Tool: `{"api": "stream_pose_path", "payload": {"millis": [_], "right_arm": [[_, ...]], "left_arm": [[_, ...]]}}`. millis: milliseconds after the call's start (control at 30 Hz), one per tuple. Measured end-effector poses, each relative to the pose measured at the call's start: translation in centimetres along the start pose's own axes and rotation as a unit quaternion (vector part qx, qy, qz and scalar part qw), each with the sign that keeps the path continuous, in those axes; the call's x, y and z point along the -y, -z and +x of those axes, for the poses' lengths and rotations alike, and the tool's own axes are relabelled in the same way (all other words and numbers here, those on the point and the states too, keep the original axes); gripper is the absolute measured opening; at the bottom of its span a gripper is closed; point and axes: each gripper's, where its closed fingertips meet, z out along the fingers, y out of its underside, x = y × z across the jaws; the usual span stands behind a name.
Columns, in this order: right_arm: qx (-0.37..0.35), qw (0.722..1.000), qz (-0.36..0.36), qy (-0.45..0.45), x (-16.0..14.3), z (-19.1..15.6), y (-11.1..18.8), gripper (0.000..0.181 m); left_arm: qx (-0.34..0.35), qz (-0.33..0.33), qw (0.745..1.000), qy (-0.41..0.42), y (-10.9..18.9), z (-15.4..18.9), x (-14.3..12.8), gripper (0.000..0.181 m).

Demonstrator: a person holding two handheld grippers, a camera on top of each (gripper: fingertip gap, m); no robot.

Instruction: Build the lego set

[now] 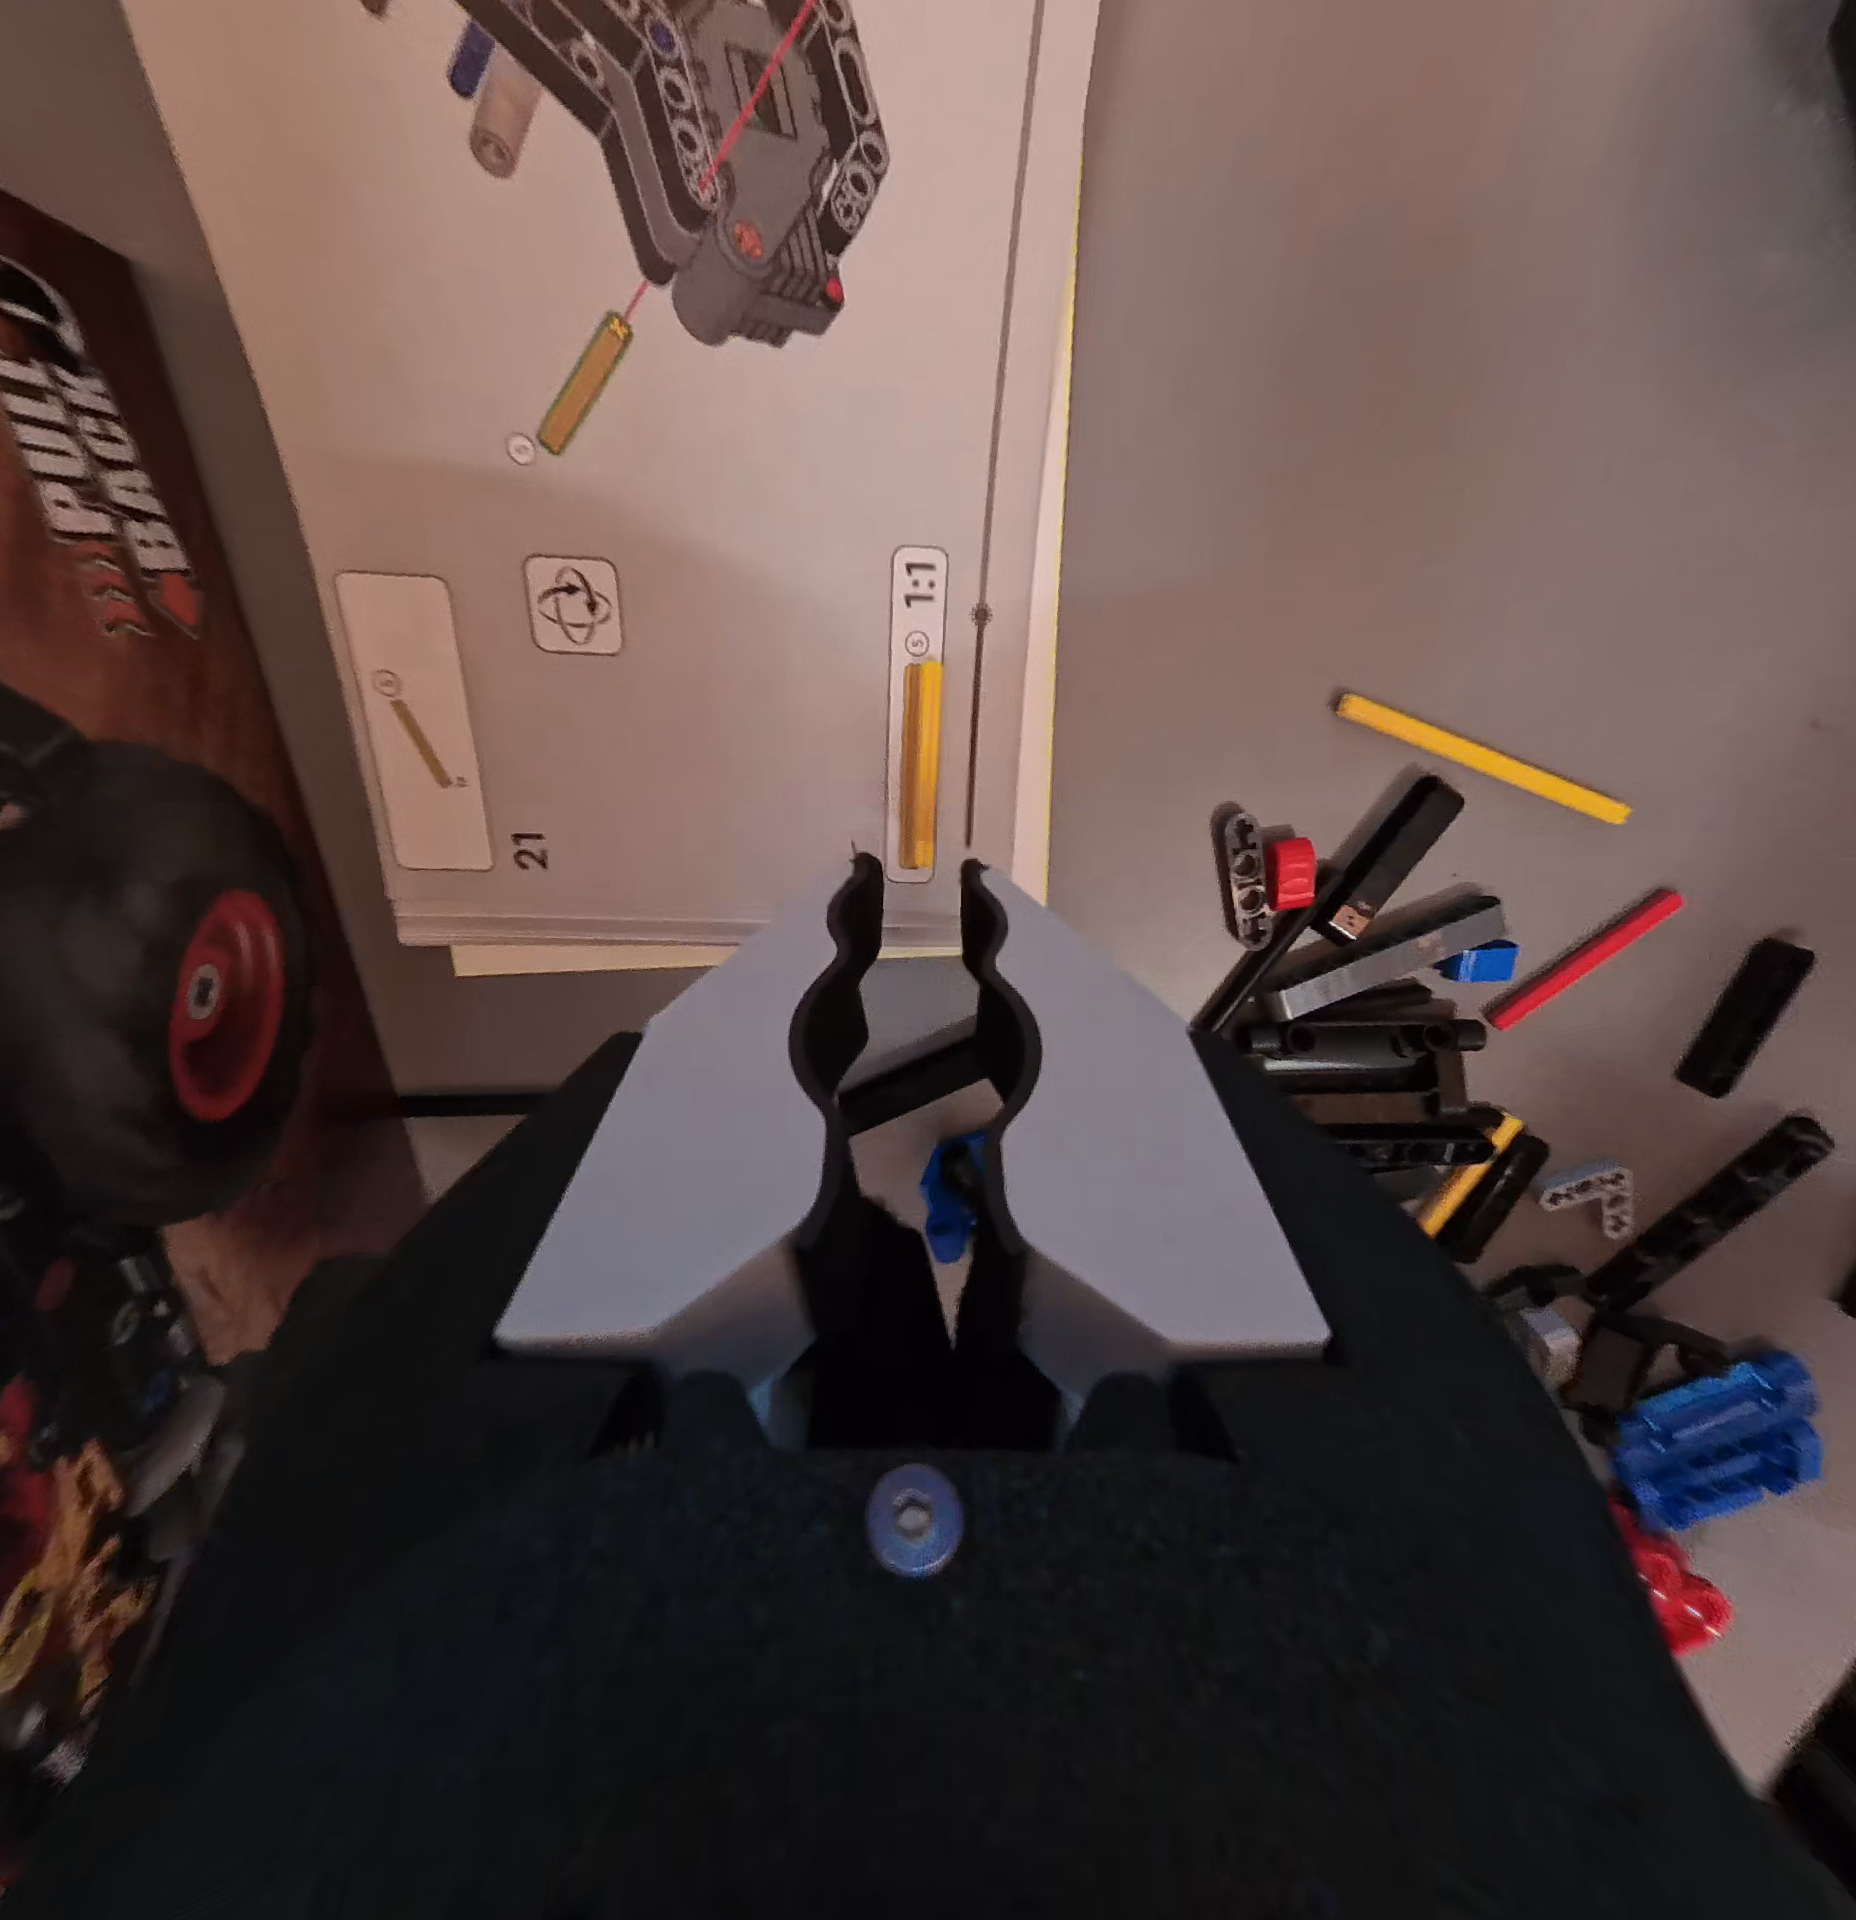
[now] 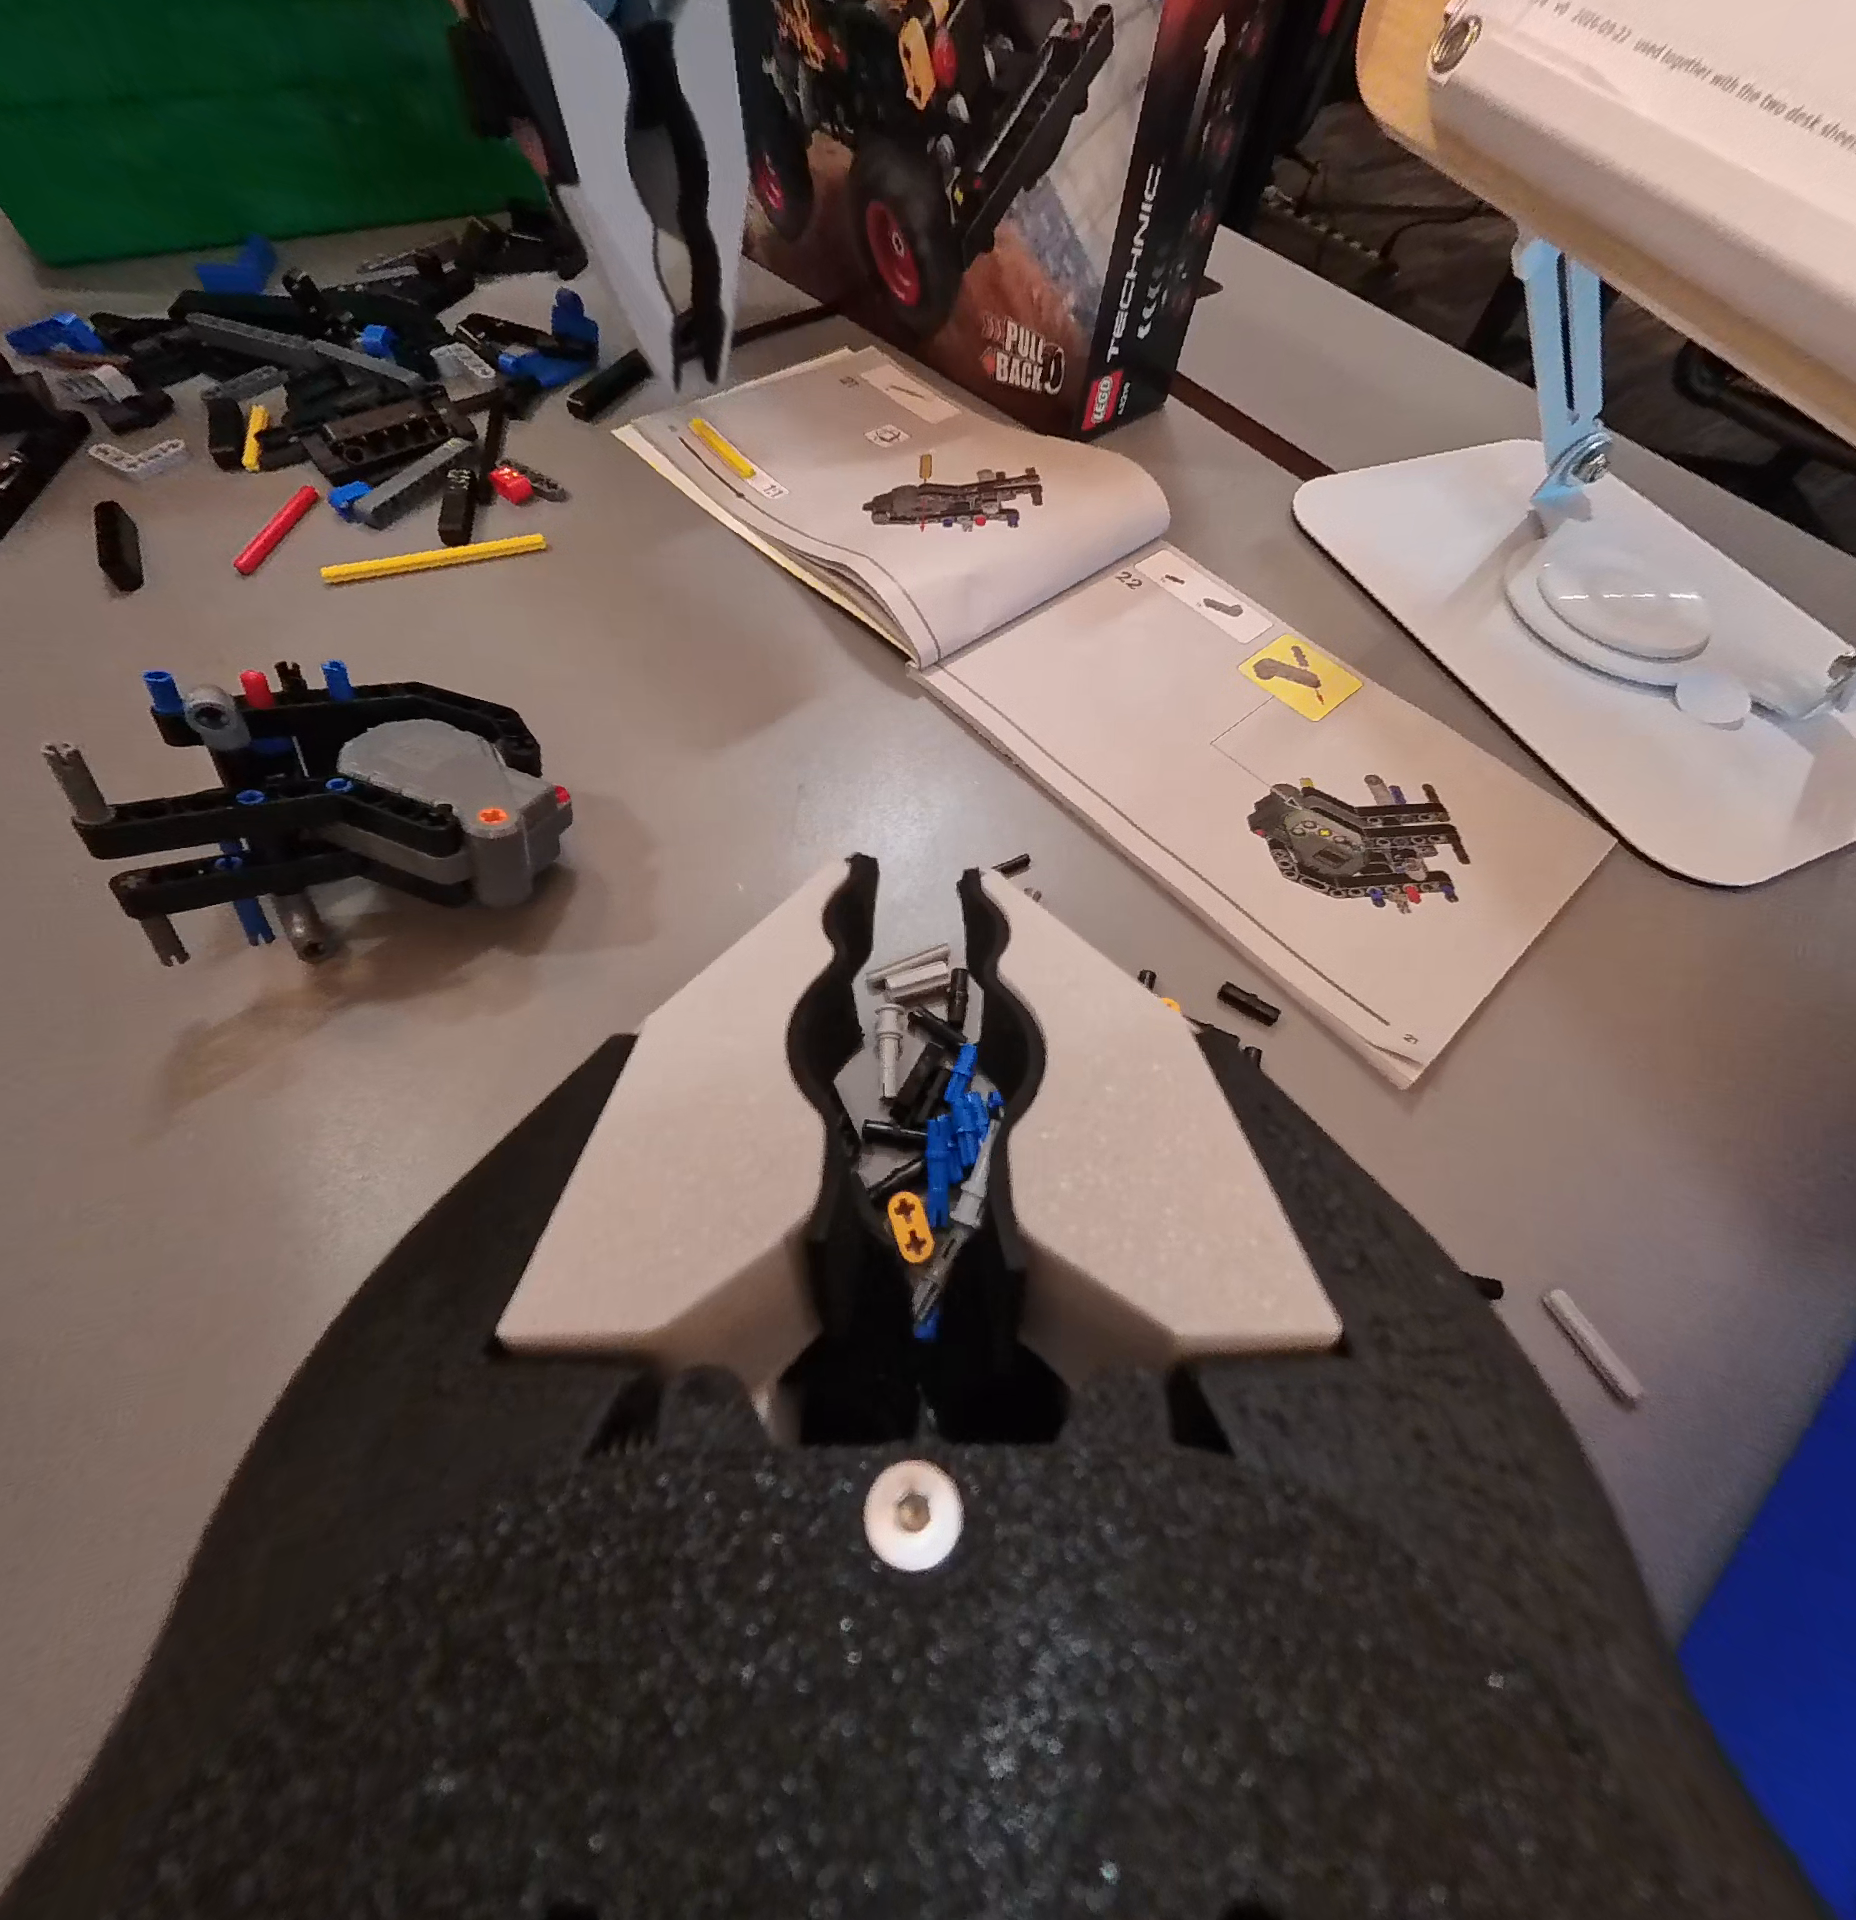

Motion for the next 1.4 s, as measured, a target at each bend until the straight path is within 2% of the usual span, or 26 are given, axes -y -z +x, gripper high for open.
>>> {"api": "stream_pose_path", "payload": {"millis": [133, 433, 667, 900, 1067, 1167, 1400], "right_arm": [[-0.001, 1.000, -0.001, 0.001, 0.0, 0.0, 0.0, 0.016], [-0.006, 1.000, 0.003, 0.004, 0.2, 0.2, 0.2, 0.016], [-0.007, 1.000, 0.010, 0.004, 0.5, 0.3, 0.5, 0.016], [-0.010, 1.000, 0.013, 0.005, 0.6, 0.4, 0.6, 0.015], [-0.007, 1.000, 0.012, 0.002, 0.6, 0.3, 0.5, 0.015], [-0.010, 1.000, 0.011, 0.006, 0.5, 0.3, 0.5, 0.015], [-0.006, 1.000, 0.016, 0.000, 0.7, 0.2, 0.5, 0.014]], "left_arm": [[0.046, 0.015, 0.998, -0.032, 0.2, -0.1, 1.2, 0.011], [0.042, -0.014, 0.998, -0.053, -1.2, -0.1, 1.7, 0.008], [0.040, -0.027, 0.998, -0.046, -2.0, -0.2, 1.0, 0.003], [0.054, 0.056, 0.997, -0.024, 0.1, 1.1, 2.4, 0.003], [0.095, 0.098, 0.990, -0.040, 1.8, 4.0, 3.4, 0.003], [0.098, 0.139, 0.985, -0.039, 2.2, 7.5, 4.4, 0.003], [0.089, 0.198, 0.976, 0.005, -0.1, 16.8, 5.0, 0.002]]}}
